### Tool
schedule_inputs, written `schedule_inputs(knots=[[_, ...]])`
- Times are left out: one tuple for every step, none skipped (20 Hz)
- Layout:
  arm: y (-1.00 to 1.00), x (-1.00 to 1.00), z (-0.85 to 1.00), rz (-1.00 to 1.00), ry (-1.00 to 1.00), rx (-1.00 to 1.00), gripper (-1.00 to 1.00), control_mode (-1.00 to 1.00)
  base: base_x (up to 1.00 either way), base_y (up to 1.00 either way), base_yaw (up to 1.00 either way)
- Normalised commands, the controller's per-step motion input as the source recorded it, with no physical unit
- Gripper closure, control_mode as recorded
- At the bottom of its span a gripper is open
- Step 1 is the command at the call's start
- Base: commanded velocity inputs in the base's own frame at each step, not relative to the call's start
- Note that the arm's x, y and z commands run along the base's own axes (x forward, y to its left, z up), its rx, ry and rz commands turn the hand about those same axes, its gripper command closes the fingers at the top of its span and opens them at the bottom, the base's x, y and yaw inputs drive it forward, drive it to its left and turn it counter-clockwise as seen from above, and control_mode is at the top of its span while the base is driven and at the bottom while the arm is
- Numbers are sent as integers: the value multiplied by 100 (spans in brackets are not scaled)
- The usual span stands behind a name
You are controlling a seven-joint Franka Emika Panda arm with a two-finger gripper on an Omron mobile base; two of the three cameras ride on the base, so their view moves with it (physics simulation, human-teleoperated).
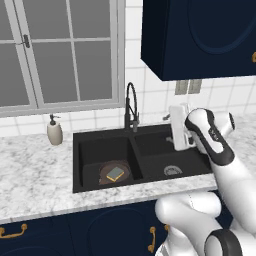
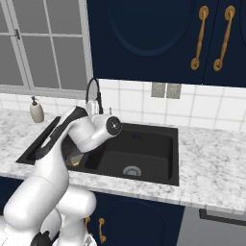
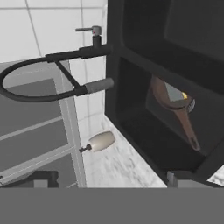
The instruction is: Pick the pan and sponge and place them into the sink. Then turn on the water.
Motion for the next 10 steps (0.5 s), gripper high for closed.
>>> schedule_inputs(knots=[[-7, 50, -28, 5, 0, 12, -100, -100, 0, 0, 0], [-9, 46, -26, 3, 0, 15, -100, -100, 0, 0, 0], [-13, 46, -20, 0, 0, 18, -100, -100, 0, 0, 0], [-13, 46, -19, 0, 0, 18, -100, -100, 0, 0, 0], [-13, 45, -16, 0, -1, 17, -100, -100, 0, 0, 0], [-19, 44, -8, 0, -3, 20, -100, -100, 0, 0, 0], [-19, 40, -6, 0, -2, 22, -100, -100, 0, 0, 0], [-15, 36, -4, -2, -1, 22, -100, -100, 0, 0, 0], [-9, 33, -1, -6, 0, 22, -100, -100, 0, 0, 0], [-5, 25, -2, -7, 0, 22, -100, -100, 0, 0, 0]])
